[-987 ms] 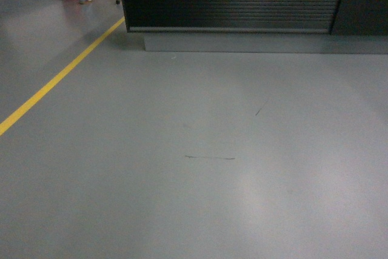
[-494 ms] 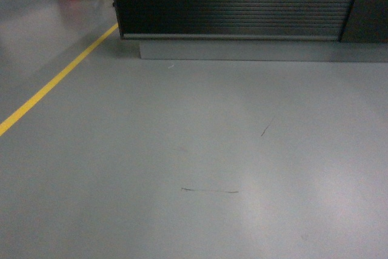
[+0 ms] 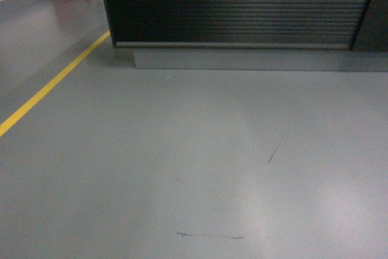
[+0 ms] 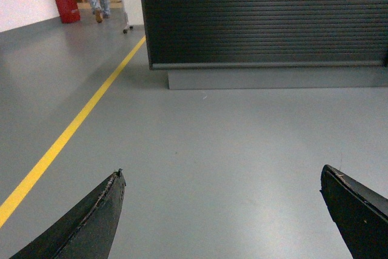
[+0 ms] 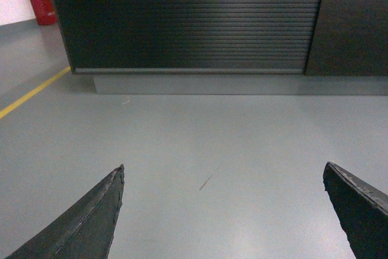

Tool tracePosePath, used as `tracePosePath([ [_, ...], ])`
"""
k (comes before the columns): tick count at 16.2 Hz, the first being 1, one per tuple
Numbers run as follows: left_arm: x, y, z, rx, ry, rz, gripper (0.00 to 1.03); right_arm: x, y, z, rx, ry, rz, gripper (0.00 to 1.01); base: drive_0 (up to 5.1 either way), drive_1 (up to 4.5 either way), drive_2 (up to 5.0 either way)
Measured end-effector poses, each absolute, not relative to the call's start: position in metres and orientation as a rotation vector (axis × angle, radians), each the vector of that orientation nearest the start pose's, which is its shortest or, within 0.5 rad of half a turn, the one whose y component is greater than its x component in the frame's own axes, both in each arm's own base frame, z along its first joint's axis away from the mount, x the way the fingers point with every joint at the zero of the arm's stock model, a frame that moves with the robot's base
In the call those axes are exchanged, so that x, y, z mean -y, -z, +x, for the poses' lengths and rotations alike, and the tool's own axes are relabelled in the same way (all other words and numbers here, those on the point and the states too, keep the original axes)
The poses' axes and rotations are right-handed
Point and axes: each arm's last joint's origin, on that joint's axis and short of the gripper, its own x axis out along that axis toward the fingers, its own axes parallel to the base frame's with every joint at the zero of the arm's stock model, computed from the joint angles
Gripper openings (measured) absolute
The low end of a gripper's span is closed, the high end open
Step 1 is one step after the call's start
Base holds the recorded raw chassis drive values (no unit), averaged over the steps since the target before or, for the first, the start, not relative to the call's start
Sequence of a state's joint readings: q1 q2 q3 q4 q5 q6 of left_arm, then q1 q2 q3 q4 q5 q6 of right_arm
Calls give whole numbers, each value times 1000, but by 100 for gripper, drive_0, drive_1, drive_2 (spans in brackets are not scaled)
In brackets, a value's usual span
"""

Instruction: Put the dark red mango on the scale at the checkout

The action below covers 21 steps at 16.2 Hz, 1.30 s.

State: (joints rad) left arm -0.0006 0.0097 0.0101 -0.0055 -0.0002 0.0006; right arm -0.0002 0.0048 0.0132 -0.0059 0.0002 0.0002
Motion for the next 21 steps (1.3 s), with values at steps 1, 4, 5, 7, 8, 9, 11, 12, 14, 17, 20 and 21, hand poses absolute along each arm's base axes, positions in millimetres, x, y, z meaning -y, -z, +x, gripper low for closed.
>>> tracePosePath([
  [1, 0, -166, 98, -1, 0, 1, 98, 0, -168, 97, 9, 0, 0, 98, 1, 433, -430],
  [4, 0, -166, 98, -6, 0, 1, 98, 0, -167, 97, 1, 0, 0, 98, 1, 433, -430],
  [5, 0, -166, 98, 0, 0, 1, 98, 0, -167, 97, 5, 0, 0, 98, 1, 433, -430],
  [7, 0, -166, 98, -5, 1, 1, 98, 0, -167, 97, 4, 0, 0, 98, 1, 433, -430],
  [8, 0, -166, 98, -2, 0, 1, 98, 0, -167, 97, 2, 0, 0, 98, 1, 433, -430],
  [9, 0, -166, 98, -4, 0, 1, 98, 0, -167, 97, 5, 0, 0, 98, 1, 433, -430],
  [11, 0, -166, 98, -4, 0, 1, 98, 0, -167, 97, 4, 0, 0, 98, 1, 433, -430],
  [12, 0, -166, 98, -4, 0, 1, 98, 0, -167, 97, 7, 0, 0, 98, 1, 433, -430],
  [14, 0, -166, 98, -4, 0, 1, 98, 0, -167, 97, 5, 0, 0, 98, 1, 433, -430],
  [17, 0, -166, 98, -6, 0, 1, 98, 0, -167, 97, 4, 0, 0, 98, 1, 433, -430],
  [20, 0, -166, 98, 0, 0, 1, 98, 0, -167, 97, 7, 0, 0, 98, 1, 433, -430],
  [21, 0, -165, 98, -7, 0, 1, 98, 0, -167, 97, 2, 0, 0, 98, 1, 433, -430],
])
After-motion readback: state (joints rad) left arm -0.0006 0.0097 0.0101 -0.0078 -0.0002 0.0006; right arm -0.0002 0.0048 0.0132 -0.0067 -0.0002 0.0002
